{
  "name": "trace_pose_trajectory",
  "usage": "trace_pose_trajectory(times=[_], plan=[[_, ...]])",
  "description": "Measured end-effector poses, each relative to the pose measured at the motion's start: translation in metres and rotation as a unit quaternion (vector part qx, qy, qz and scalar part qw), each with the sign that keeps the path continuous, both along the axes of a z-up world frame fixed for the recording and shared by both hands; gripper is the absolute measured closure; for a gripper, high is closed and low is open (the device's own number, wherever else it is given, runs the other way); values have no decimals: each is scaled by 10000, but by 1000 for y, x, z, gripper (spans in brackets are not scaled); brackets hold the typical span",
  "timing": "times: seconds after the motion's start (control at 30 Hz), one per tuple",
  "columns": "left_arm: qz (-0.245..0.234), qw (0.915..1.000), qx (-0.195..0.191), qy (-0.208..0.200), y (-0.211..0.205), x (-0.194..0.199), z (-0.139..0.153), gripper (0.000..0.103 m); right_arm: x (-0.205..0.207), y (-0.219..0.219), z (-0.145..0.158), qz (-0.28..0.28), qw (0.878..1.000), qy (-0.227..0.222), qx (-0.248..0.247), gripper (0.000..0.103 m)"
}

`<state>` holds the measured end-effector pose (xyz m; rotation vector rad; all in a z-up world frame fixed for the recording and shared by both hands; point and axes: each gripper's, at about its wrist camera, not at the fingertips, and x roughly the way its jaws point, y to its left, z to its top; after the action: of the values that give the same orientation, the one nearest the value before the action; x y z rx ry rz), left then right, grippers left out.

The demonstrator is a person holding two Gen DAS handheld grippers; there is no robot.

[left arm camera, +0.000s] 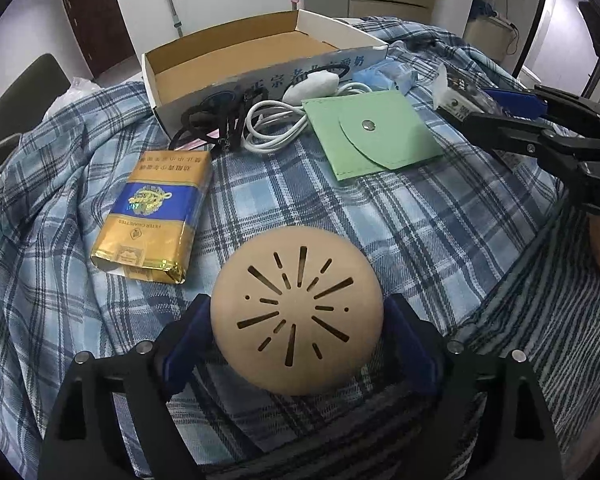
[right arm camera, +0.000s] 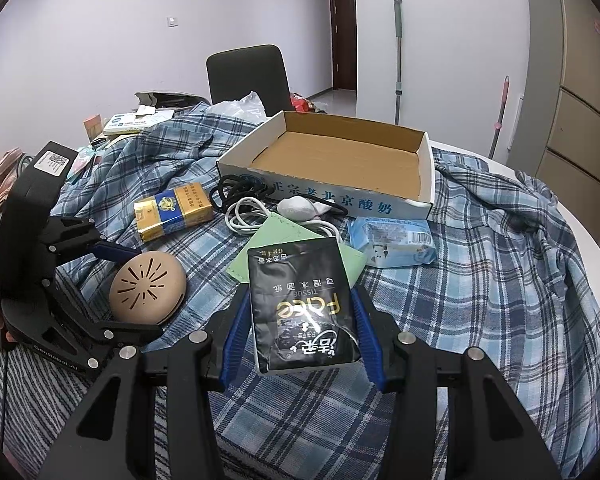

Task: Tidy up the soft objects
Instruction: 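Carry both items over the box and release them inside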

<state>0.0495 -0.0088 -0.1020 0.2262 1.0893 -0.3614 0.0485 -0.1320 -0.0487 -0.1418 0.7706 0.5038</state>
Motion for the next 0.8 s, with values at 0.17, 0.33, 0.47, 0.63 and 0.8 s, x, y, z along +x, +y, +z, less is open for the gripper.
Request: trace_pose_trajectory(times=[0.17,0.33,0.47,0.63,0.8], plan=[[89,9996,-159,-210,8,-5,4,25,0,-1,0,-19,10000,-14,4,55],[157,9949,-419,-902,18,-22,22,26,-5,-3,3,-57,9998,-197,54,55],[268,9874,-634,-1422,28,-33,39,26,-9,-4,7,-38,9993,-351,102,55],[476,9765,-747,-1963,31,-43,65,26,-12,-9,19,-234,9975,-655,133,55],[529,9577,-867,-2694,18,-50,109,26,-18,-12,55,-512,9913,-1193,202,55]])
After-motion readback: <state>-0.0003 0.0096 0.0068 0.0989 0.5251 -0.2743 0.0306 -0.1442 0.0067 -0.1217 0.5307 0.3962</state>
